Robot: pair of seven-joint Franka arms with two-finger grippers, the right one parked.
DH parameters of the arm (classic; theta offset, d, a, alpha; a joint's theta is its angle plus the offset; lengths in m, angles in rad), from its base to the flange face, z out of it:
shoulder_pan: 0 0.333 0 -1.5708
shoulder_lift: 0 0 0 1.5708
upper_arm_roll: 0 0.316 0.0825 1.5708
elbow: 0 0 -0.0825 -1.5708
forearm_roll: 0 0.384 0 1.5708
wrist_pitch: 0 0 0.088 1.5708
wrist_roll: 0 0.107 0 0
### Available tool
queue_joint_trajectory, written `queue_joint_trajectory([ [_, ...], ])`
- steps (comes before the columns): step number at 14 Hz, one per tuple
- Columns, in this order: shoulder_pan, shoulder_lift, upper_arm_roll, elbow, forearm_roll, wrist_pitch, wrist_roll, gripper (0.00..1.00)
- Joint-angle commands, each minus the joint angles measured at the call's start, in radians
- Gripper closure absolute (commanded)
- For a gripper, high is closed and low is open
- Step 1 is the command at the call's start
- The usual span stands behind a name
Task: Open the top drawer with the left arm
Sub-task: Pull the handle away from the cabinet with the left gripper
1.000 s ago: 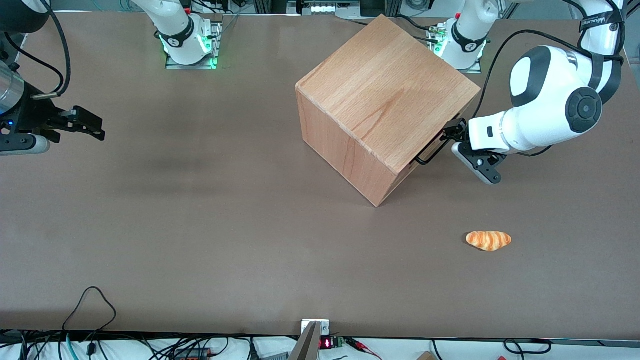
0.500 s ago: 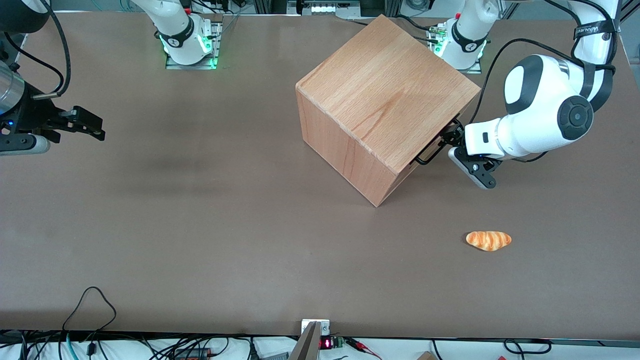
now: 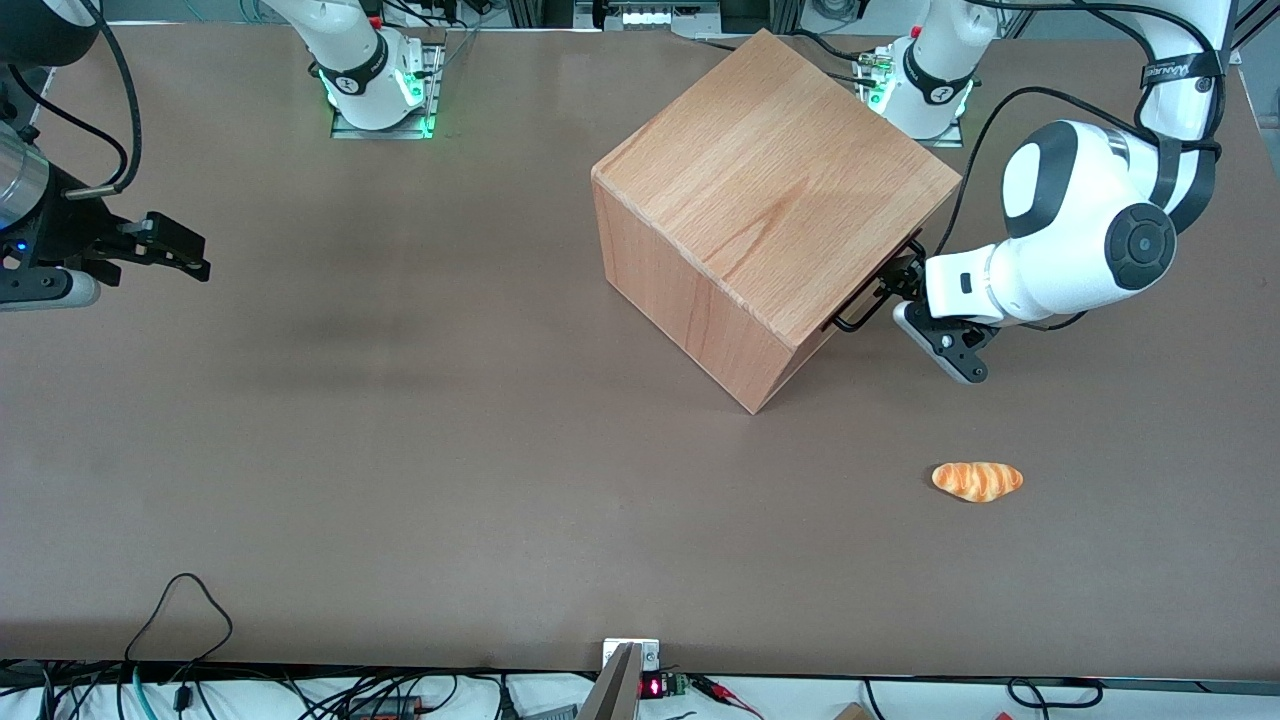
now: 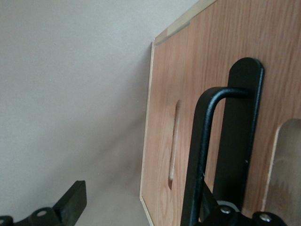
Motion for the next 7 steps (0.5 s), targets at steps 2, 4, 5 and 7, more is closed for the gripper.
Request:
queue_joint_trajectory([
  [2, 0.001, 0.026, 0.042, 0.000, -0.017, 0.064, 0.030, 0.00],
  [4, 0.003, 0.041, 0.063, 0.001, -0.018, 0.106, 0.029, 0.00],
  [5, 0.007, 0.046, 0.071, 0.003, -0.017, 0.151, 0.027, 0.00],
  [7, 0.009, 0.055, 0.098, 0.006, -0.015, 0.200, 0.027, 0.00],
])
